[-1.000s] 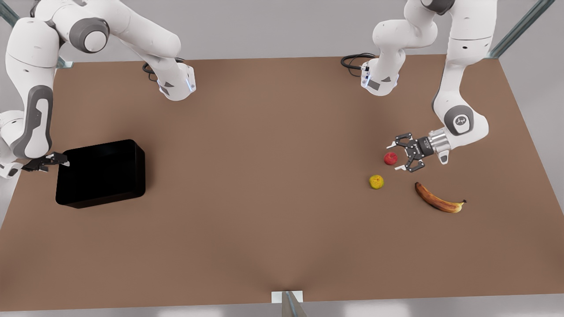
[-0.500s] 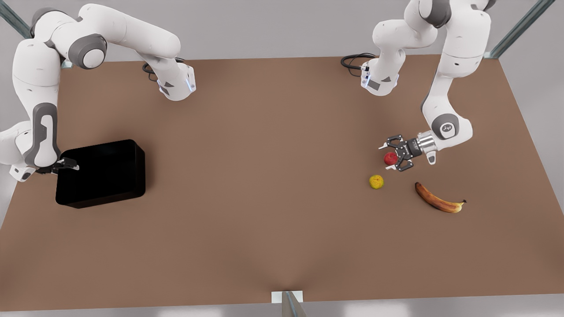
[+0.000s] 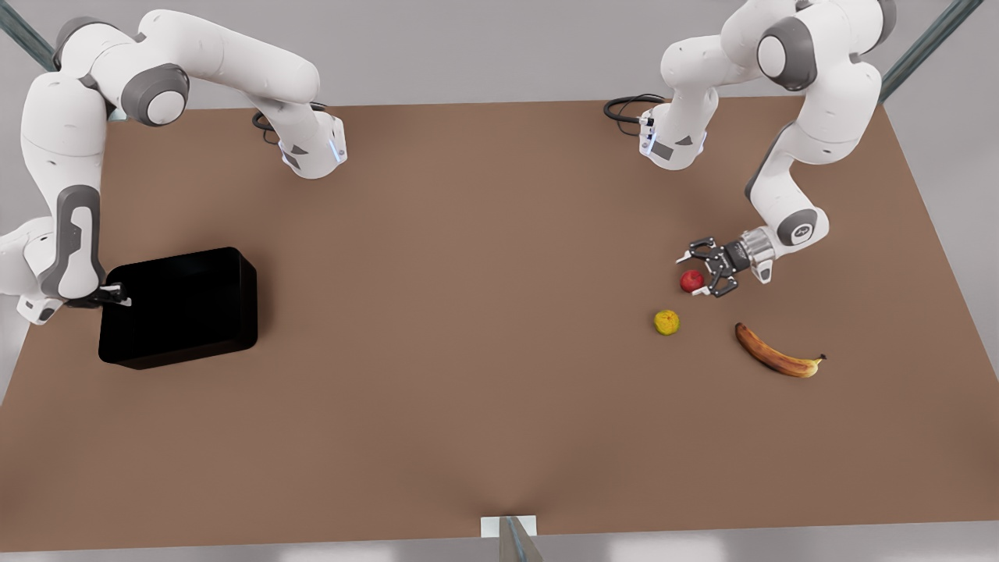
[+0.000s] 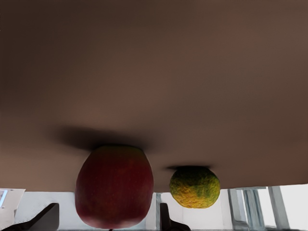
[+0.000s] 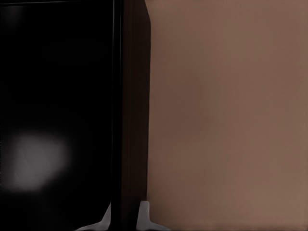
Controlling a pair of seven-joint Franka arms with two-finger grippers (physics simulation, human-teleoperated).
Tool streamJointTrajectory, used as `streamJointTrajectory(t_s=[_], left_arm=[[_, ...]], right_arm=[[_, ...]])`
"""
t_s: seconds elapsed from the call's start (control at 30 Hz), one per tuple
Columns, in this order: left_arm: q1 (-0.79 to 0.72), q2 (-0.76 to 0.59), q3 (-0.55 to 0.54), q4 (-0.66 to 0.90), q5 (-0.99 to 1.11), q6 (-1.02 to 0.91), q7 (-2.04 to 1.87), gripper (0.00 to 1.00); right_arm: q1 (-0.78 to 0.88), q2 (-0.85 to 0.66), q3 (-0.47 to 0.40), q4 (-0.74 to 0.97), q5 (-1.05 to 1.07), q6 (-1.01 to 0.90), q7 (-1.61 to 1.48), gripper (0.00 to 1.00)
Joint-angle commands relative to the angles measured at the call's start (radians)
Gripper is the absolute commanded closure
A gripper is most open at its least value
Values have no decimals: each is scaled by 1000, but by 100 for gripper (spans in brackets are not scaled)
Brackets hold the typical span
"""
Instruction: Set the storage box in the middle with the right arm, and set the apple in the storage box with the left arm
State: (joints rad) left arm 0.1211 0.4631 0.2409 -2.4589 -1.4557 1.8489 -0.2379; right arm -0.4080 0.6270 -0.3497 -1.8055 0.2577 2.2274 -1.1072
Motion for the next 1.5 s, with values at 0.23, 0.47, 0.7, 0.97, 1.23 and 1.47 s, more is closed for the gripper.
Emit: streamJointTrajectory(t_s=[0.23, 0.47, 0.7, 0.97, 1.23, 1.47], left_arm=[[0, 26, -3, 3, -92, 15, 14, 1], [0, 34, -5, 5, -95, 21, 31, 9], [0, 43, -5, 1, -110, 10, 28, 25], [0, 60, -14, 1, -141, 21, 28, 29], [0, 62, -15, 0, -156, 21, 29, 30], [0, 63, -31, 0, -176, 20, 16, 42]], right_arm=[[-32, -12, 12, 28, 60, -92, -62, 79], [245, -179, 9, 238, -54, -525, 291, 79], [744, -214, 17, 239, -2, -583, 848, 79], [865, -69, 199, 348, 149, -388, 1236, 79], [865, 19, 324, 466, 195, -331, 1325, 79], [864, 22, 354, 488, 221, -311, 1313, 0]])
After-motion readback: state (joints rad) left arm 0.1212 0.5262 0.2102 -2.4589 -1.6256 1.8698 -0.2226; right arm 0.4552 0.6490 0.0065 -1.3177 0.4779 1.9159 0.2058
